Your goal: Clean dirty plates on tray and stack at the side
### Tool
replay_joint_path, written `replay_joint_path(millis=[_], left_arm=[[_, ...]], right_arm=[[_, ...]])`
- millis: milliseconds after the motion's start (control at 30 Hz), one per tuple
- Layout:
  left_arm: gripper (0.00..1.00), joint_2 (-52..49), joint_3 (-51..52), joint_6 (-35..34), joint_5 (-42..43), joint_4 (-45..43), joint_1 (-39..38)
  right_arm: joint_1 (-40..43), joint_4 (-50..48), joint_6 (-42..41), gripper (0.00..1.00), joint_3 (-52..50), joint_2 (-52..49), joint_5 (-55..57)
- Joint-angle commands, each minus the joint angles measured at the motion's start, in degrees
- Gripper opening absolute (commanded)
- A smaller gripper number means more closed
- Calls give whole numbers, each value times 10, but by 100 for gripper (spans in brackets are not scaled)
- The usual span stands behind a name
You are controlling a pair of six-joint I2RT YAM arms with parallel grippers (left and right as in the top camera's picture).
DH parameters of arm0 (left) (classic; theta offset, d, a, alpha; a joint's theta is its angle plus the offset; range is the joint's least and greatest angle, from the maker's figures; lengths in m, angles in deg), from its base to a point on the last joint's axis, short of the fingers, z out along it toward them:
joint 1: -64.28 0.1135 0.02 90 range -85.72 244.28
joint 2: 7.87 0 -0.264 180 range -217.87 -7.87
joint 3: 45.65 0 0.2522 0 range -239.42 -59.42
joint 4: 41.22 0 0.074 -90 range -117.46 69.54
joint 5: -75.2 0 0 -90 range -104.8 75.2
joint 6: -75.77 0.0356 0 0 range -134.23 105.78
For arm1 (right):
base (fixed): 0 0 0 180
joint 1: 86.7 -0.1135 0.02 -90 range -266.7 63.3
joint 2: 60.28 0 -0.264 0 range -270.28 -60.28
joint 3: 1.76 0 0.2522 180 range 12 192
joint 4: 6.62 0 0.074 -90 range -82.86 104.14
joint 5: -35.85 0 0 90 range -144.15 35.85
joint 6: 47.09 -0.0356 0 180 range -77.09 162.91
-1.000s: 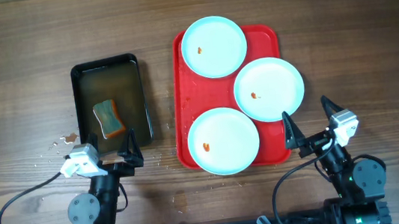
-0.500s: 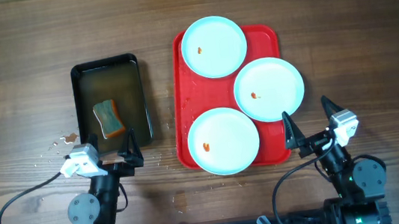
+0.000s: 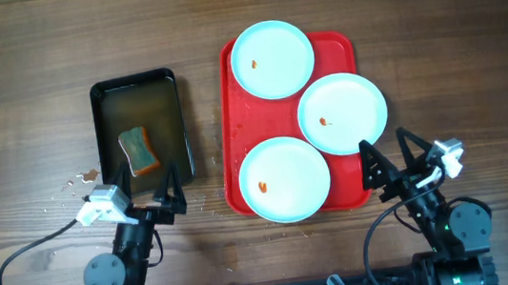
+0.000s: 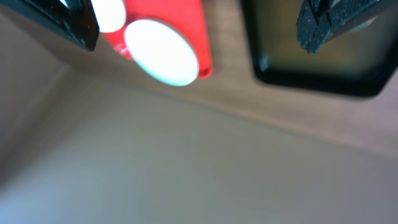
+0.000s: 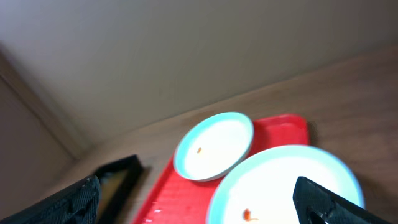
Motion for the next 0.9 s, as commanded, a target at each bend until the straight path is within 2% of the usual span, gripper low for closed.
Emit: replay_joint_path(millis=[0, 100, 200, 333, 433, 500, 567, 633, 700, 767, 833, 867], left_arm=[[100, -2, -40, -5, 45, -8, 4], [100, -44, -120, -5, 45, 45, 4], [100, -128, -221, -5, 45, 132, 4], [100, -279, -393, 19, 39, 290, 4], [100, -407, -529, 19, 4, 419, 4], [100, -469, -591, 19, 1, 469, 4], [100, -508, -620, 12, 17, 489, 4], [100, -535, -622, 15, 18, 530, 5], [100, -557, -621, -2, -62, 564, 5], [100, -590, -620, -80, -170, 616, 5], [98, -629, -608, -96, -197, 631, 5], [92, -653, -599, -96, -198, 625, 5]], right_arm=[[-2, -6, -19, 100, 25, -13, -83], [-2, 7, 19, 100, 93, -38, -138], [-2, 69, 46, 100, 184, -90, -155], [-2, 264, 106, 100, 350, -212, -150], [-2, 422, 153, 100, 484, -328, -116], [-2, 503, 176, 100, 560, -402, -87], [-2, 554, 200, 100, 617, -471, -76], [-2, 552, 191, 100, 638, -534, -90], [-2, 554, 184, 100, 638, -568, -125], [-2, 559, 186, 100, 638, -600, -137], [-2, 565, 189, 100, 638, -622, -137], [-2, 568, 192, 95, 638, -630, -137]])
